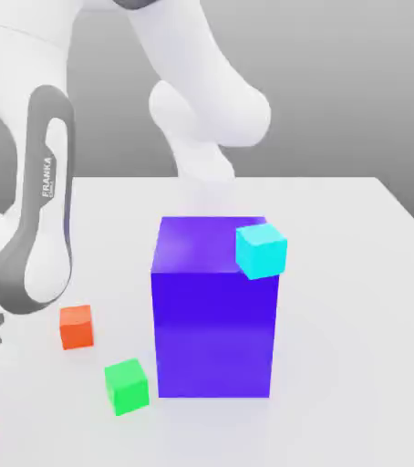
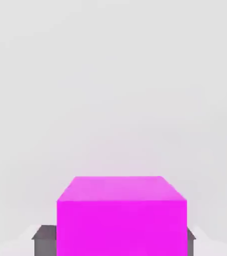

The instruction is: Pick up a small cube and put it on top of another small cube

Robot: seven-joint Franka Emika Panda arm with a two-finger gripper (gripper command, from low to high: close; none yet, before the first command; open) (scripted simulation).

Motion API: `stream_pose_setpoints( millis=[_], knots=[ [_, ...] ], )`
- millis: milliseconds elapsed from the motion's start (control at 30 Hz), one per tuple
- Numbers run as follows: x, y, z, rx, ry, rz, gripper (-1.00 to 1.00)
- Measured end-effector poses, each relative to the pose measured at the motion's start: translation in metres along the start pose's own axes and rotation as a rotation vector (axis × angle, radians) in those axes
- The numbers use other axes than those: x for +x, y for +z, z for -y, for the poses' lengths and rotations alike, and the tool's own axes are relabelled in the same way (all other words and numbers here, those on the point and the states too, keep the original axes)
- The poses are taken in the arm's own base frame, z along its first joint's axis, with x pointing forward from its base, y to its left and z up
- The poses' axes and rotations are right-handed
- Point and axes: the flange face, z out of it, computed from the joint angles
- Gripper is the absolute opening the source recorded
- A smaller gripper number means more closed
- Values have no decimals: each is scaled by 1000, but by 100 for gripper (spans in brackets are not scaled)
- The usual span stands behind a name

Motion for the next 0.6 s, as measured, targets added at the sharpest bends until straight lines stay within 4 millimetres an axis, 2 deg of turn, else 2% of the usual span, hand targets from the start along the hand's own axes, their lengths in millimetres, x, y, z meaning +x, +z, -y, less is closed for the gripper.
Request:
stream_pose_setpoints(
  millis=[67, 167, 367, 600],
  knots=[
    [0, -16, 1, 0, 2, 1, -100],
    [-1, -57, -2, -2, -8, 1, -100],
    [-17, -94, -74, -26, -221, 19, -100],
    [-13, -113, -161, -30, -478, 21, -100]
  ],
)
